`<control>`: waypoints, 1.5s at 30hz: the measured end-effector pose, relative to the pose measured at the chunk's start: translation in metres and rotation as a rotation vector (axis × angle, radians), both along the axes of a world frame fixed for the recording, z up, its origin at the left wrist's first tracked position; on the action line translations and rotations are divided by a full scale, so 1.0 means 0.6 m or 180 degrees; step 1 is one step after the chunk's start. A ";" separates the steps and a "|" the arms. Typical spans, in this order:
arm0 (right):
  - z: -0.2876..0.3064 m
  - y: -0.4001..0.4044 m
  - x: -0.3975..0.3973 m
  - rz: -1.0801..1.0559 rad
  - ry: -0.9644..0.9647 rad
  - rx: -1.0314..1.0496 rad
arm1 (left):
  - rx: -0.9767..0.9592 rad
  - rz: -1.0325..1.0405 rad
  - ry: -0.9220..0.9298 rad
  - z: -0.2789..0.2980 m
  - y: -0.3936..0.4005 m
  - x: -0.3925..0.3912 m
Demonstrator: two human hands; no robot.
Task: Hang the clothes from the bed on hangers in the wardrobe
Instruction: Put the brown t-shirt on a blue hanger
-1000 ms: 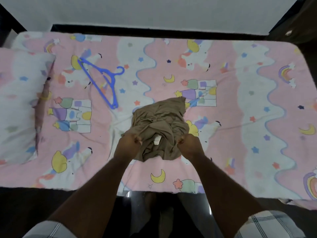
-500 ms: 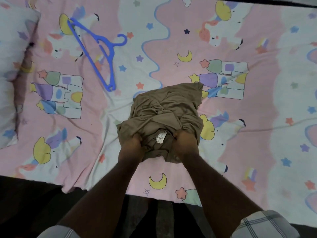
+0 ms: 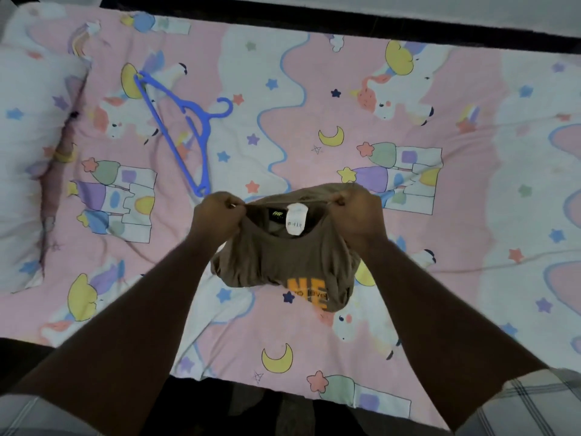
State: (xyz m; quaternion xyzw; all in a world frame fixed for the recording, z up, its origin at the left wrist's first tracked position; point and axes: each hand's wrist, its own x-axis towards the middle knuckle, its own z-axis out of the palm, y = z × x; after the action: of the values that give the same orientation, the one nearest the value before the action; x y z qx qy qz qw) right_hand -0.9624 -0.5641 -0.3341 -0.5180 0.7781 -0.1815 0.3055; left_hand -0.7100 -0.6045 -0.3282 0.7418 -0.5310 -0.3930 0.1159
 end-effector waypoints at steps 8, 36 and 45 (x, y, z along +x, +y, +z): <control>0.039 -0.123 -0.007 -0.0093 0.0106 -0.0293 | -0.0506 0.0297 0.0423 0.005 -0.150 -0.006; -0.131 -0.242 0.358 0.0239 -0.0476 0.0937 | 0.0153 0.0972 -0.0283 -0.194 -0.279 0.219; -0.127 -0.242 0.350 0.0123 -0.0607 0.0904 | 0.0885 0.1638 0.1272 -0.192 -0.304 0.226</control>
State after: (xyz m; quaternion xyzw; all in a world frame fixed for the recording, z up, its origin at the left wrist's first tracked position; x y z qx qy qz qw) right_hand -0.7522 -0.7091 -0.4103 -0.4650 0.7532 -0.1121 0.4515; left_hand -0.5746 -0.7867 -0.4435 0.7684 -0.2349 -0.5568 0.2106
